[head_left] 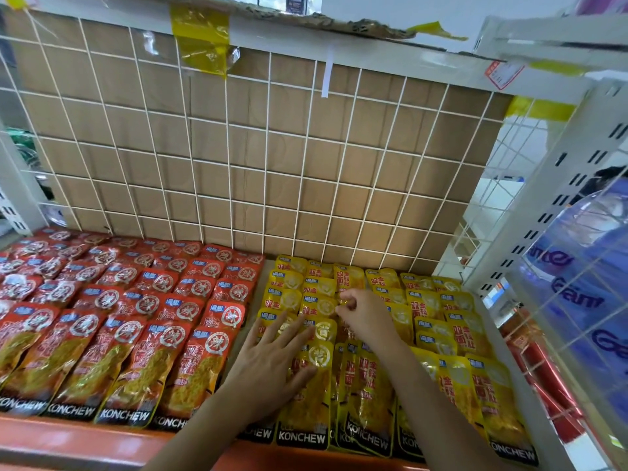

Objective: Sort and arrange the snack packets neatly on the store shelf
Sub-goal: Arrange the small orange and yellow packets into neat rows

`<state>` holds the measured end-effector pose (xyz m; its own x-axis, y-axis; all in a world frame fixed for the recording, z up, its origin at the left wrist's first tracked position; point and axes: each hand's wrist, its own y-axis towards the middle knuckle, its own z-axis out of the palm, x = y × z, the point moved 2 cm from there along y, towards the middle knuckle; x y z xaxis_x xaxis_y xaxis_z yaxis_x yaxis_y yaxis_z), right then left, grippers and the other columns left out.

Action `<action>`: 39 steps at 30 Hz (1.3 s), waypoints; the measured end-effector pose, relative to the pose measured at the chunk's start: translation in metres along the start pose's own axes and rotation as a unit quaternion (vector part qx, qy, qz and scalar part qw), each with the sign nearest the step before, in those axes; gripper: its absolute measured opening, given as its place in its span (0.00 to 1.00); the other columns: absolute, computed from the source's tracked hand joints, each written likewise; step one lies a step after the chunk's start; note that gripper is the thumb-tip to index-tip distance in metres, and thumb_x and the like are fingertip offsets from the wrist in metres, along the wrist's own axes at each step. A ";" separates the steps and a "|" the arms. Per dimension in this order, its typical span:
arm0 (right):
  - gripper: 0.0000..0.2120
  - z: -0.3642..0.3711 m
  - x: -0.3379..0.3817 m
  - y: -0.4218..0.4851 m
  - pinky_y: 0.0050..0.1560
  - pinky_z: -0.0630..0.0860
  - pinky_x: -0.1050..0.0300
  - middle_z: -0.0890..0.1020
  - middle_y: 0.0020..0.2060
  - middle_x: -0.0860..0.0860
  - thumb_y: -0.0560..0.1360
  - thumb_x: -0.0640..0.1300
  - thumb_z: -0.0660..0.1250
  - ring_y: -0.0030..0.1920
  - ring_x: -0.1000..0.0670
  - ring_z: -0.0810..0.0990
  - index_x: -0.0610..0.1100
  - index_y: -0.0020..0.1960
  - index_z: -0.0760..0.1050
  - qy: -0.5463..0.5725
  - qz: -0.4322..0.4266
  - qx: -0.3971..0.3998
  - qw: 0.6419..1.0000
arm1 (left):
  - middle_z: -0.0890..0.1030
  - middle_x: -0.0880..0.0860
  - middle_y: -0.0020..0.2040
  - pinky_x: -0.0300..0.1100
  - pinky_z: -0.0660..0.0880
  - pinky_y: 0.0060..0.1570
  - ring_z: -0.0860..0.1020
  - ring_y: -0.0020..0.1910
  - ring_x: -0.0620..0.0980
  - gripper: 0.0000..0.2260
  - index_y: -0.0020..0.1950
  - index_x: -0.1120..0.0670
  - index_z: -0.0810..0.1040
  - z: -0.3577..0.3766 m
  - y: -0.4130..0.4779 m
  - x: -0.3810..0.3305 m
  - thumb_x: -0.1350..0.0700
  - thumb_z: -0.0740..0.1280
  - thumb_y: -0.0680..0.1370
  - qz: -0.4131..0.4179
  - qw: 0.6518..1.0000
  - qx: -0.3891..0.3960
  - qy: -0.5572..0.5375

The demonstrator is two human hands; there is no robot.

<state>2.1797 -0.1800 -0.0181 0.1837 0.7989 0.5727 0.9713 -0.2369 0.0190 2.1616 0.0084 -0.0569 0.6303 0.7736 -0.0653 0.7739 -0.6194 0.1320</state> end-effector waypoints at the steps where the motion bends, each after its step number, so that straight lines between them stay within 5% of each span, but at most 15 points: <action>1: 0.17 0.000 0.001 0.002 0.47 0.70 0.65 0.80 0.56 0.47 0.76 0.45 0.65 0.49 0.51 0.79 0.41 0.64 0.73 0.000 0.000 0.004 1.000 | 0.74 0.43 0.66 0.55 0.74 0.57 0.73 0.65 0.48 0.26 0.67 0.44 0.69 -0.001 0.000 0.000 0.35 0.43 0.79 0.000 1.000 0.004 0.000; 10: 0.16 0.006 0.001 0.005 0.47 0.73 0.63 0.82 0.49 0.47 0.75 0.44 0.68 0.44 0.55 0.76 0.41 0.61 0.76 0.003 -0.020 -0.002 1.000 | 0.73 0.45 0.68 0.51 0.58 0.63 0.72 0.66 0.50 0.26 0.68 0.44 0.69 -0.001 0.000 0.000 0.35 0.43 0.79 0.006 0.999 0.051 0.018; 13: 0.16 0.006 0.000 0.005 0.46 0.72 0.65 0.81 0.51 0.47 0.75 0.44 0.67 0.47 0.54 0.78 0.41 0.61 0.76 0.018 -0.015 -0.008 1.000 | 0.73 0.45 0.67 0.52 0.65 0.66 0.72 0.66 0.49 0.26 0.68 0.44 0.70 -0.001 0.001 -0.001 0.35 0.43 0.79 0.008 0.999 0.053 0.005; 18: 0.11 -0.013 -0.009 0.007 0.47 0.74 0.64 0.81 0.51 0.52 0.76 0.45 0.65 0.44 0.57 0.75 0.46 0.58 0.76 -0.020 -0.018 -0.072 0.997 | 0.76 0.46 0.64 0.51 0.72 0.57 0.74 0.64 0.48 0.26 0.65 0.44 0.69 -0.009 0.011 -0.002 0.36 0.40 0.79 -0.009 0.998 0.048 -0.033; 23: 0.17 -0.028 -0.029 0.018 0.54 0.73 0.55 0.76 0.57 0.50 0.75 0.53 0.65 0.56 0.50 0.76 0.48 0.60 0.75 -0.179 0.003 0.015 0.984 | 0.49 0.47 0.77 0.49 0.45 0.73 0.46 0.76 0.49 0.51 0.76 0.45 0.48 -0.014 0.042 -0.010 0.29 0.18 0.59 0.013 0.995 0.064 -0.074; 27: 0.22 -0.025 -0.029 0.022 0.59 0.71 0.52 0.72 0.60 0.49 0.72 0.58 0.66 0.60 0.48 0.73 0.48 0.62 0.74 -0.230 0.002 0.081 0.970 | 0.48 0.49 0.78 0.49 0.45 0.73 0.47 0.76 0.49 0.40 0.77 0.49 0.48 -0.015 0.067 -0.021 0.35 0.30 0.68 0.015 0.996 0.073 -0.051; 31: 0.15 -0.026 -0.029 0.022 0.55 0.72 0.54 0.74 0.56 0.49 0.72 0.56 0.67 0.56 0.49 0.75 0.48 0.54 0.76 -0.197 -0.004 0.070 0.978 | 0.49 0.50 0.78 0.50 0.46 0.73 0.47 0.76 0.50 0.27 0.77 0.51 0.48 -0.016 0.097 -0.023 0.42 0.48 0.81 0.004 0.993 0.104 -0.047; 39: 0.03 -0.029 -0.033 0.027 0.51 0.72 0.55 0.79 0.49 0.51 0.74 0.47 0.67 0.51 0.51 0.77 0.49 0.46 0.76 -0.116 0.001 0.079 0.990 | 0.49 0.48 0.78 0.50 0.44 0.73 0.47 0.76 0.49 0.26 0.77 0.50 0.49 -0.004 0.133 -0.018 0.43 0.51 0.81 0.037 0.988 0.140 -0.058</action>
<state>2.1950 -0.2288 -0.0126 0.1969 0.9088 0.3679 0.9792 -0.1632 -0.1208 2.2534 -0.0871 -0.0340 0.6757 0.7144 -0.1817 0.7021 -0.6988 -0.1366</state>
